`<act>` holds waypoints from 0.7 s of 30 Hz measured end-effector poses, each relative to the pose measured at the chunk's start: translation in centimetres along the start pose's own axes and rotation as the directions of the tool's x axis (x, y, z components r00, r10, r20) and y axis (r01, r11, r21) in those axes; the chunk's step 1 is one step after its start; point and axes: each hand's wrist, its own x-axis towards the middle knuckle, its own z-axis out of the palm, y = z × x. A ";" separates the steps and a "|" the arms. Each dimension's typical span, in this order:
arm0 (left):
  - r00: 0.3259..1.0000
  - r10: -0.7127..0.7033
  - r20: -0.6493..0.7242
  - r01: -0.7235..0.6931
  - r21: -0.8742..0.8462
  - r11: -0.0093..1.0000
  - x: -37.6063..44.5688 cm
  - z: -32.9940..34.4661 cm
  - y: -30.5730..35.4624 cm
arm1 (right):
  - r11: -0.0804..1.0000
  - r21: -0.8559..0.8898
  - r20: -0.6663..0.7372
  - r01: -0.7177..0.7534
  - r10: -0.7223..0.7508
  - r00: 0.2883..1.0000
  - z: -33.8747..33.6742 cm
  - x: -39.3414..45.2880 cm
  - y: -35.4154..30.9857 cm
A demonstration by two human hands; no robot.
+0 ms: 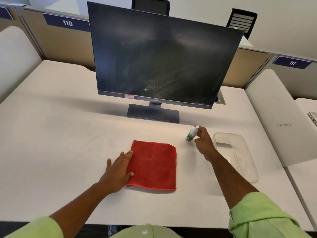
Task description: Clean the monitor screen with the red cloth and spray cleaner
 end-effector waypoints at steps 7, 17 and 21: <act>0.998 -0.044 -0.046 0.039 -0.107 0.993 0.1 -0.4 0.8 | 0.998 0.039 -0.159 -0.044 0.050 0.986 0.6 -2.4 1.2; 0.914 -0.336 -0.228 0.246 -0.348 0.905 1.6 -0.1 2.6 | 0.996 0.007 -0.078 -0.093 0.093 0.993 6.5 -8.1 2.5; 0.898 -0.412 -0.155 0.318 -0.418 0.851 2.6 0.0 3.0 | 0.988 -0.146 -0.041 -0.052 0.047 0.998 8.5 -9.5 2.7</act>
